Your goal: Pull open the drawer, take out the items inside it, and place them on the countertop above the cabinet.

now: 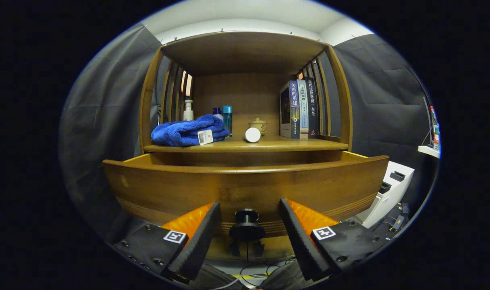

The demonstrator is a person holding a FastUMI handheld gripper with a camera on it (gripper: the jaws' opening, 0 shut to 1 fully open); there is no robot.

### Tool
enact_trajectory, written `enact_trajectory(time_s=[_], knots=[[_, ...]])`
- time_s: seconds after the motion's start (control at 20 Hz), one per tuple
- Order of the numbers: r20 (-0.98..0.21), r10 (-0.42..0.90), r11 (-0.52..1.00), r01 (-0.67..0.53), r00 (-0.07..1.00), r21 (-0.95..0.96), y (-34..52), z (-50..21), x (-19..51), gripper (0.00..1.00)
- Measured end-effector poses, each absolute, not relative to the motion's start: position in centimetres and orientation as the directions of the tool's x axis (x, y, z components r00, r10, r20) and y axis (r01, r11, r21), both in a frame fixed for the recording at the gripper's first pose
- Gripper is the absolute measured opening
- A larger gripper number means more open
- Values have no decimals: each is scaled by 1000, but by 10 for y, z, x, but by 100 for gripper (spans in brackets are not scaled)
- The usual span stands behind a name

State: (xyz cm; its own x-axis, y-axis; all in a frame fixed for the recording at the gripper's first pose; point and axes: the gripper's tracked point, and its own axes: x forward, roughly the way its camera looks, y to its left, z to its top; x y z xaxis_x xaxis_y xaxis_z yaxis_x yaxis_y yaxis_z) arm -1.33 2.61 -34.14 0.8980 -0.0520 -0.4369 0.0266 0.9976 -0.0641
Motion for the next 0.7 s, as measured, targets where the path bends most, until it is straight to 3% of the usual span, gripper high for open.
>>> enact_trajectory(time_s=[0.7], knots=[[-429, -62, 997, 32, 901, -77, 27, -365, 64, 98]])
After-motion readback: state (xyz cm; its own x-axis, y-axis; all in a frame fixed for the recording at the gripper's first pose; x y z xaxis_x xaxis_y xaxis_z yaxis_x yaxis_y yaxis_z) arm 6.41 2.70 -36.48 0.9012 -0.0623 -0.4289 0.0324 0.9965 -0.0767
